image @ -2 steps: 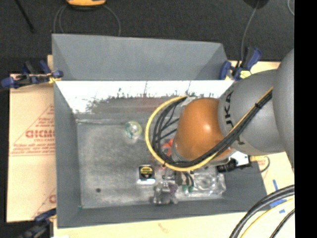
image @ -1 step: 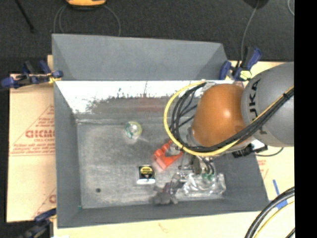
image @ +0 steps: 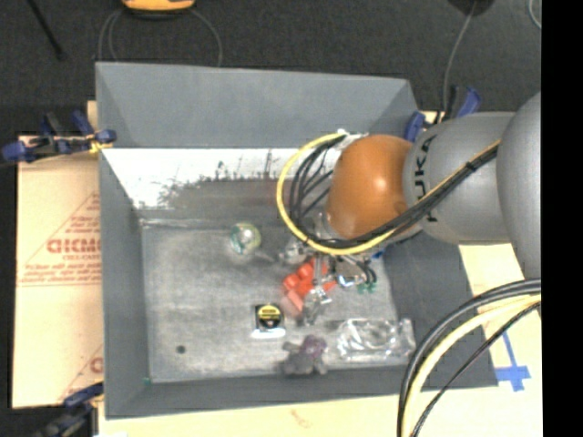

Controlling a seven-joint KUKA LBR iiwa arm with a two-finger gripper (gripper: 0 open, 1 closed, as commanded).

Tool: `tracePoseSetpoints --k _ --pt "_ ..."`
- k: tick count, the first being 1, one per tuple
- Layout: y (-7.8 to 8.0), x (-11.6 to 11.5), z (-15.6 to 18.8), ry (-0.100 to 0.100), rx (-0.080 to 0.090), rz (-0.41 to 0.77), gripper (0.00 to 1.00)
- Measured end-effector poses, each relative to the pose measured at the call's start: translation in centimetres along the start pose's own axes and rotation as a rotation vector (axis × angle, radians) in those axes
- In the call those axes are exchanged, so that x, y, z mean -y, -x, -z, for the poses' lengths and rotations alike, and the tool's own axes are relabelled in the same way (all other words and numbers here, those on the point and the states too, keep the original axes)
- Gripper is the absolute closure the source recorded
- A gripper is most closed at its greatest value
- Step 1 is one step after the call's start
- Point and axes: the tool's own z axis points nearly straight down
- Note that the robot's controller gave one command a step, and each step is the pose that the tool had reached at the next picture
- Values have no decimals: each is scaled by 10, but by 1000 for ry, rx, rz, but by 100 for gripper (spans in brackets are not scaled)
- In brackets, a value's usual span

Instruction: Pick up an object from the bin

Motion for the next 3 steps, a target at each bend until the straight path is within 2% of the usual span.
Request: tracePoseSetpoints --k 1,2,3 --pt "11 36 -2 2 6 85 0" --pt "14 36 1 1 14 81 100" --pt "-7 20 114 -2 4 74 100"
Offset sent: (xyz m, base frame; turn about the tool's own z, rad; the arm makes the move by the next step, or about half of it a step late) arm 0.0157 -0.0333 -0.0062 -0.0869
